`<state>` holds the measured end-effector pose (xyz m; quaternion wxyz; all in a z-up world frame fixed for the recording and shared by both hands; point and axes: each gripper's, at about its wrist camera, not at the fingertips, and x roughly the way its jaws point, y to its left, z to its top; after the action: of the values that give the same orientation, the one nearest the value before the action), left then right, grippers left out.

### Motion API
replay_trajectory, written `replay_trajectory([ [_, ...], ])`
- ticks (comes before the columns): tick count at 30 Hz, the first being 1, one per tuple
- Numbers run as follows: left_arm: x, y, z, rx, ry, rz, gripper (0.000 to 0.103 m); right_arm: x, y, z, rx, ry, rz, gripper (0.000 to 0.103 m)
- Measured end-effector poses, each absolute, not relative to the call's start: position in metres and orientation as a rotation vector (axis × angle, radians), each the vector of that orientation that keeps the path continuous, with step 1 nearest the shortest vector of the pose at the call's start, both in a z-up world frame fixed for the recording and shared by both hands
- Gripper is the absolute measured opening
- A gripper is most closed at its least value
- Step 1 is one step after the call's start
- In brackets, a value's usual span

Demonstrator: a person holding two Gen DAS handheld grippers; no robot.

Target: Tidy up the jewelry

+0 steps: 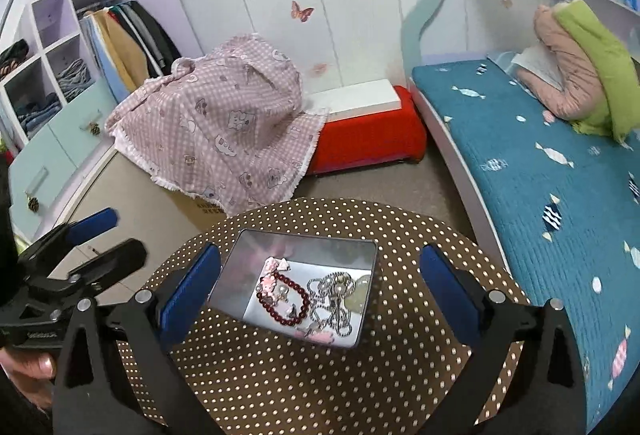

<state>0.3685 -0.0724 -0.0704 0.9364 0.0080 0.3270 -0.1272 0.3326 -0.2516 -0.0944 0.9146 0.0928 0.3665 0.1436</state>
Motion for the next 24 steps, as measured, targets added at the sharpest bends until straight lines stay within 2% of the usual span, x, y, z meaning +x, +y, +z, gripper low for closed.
replay_trajectory([
  [8, 0.303, -0.057, -0.036, 0.015, 0.546, -0.194, 0.098, 0.271, -0.253, -0.060, 0.201, 0.658, 0.236, 0.096],
  [15, 0.215, -0.048, -0.012, 0.026, 0.408, -0.156, 0.098, 0.184, -0.250, -0.030, 0.182, 0.536, 0.170, 0.096],
  [24, 0.119, -0.041, -0.005, 0.058, 0.308, -0.078, 0.098, 0.096, -0.240, -0.028, 0.148, 0.457, 0.068, 0.096],
])
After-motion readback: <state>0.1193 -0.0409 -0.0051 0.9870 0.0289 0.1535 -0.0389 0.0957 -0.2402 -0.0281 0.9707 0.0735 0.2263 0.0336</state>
